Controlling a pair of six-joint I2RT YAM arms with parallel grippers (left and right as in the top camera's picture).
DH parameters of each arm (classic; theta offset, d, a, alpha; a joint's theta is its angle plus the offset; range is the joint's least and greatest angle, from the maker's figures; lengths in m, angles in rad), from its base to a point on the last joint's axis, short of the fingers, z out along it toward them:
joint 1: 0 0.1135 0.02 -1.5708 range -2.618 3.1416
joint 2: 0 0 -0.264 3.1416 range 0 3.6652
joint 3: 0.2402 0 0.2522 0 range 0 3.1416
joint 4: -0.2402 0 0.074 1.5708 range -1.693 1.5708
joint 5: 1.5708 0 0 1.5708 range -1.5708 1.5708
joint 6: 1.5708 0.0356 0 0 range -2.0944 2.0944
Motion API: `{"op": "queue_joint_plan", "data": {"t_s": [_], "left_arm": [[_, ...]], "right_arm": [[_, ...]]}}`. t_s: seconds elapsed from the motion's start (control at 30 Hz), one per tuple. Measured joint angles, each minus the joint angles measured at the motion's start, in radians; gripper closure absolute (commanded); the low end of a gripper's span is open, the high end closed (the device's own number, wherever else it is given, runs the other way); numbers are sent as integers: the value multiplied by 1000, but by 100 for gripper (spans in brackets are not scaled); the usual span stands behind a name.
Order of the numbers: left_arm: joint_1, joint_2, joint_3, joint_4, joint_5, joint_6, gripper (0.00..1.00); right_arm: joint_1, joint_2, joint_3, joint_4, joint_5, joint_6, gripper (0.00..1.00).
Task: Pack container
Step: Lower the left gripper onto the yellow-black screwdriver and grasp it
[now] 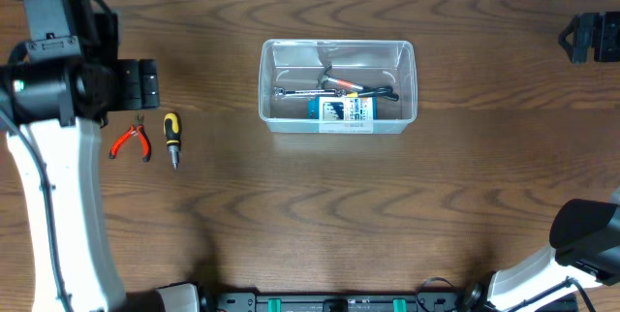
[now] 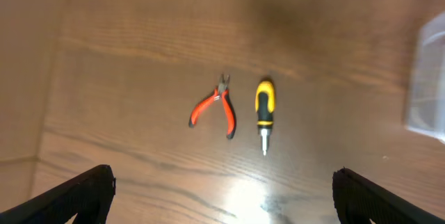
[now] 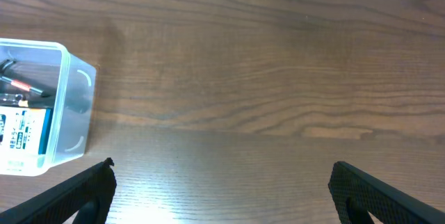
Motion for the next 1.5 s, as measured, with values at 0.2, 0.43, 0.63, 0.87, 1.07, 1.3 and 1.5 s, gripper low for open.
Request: {"op": "queue_joint_plan", "data": {"t_s": [0.2,0.43,0.63,0.87,1.07,1.3,1.5], "left_arm": [[34,156,-146,122,33,24,2],[34,346,-212,176,89,34,2],[34,489,-212,198,103,43,2],[34,564,-212,249,107,56,2],[34,584,-212,267,114,58,2],[34,605,-216,282,131,57,2],[34,605,-243,290,153,57,2]], "right_arm": [[0,0,0,5,0,0,1],[0,0,0,5,0,0,1],[0,0,0,4,1,0,1],[0,0,0,4,5,0,1],[0,0,0,4,12,0,1],[0,0,0,4,20,0,1],[0,0,0,4,34,0,1]]}}
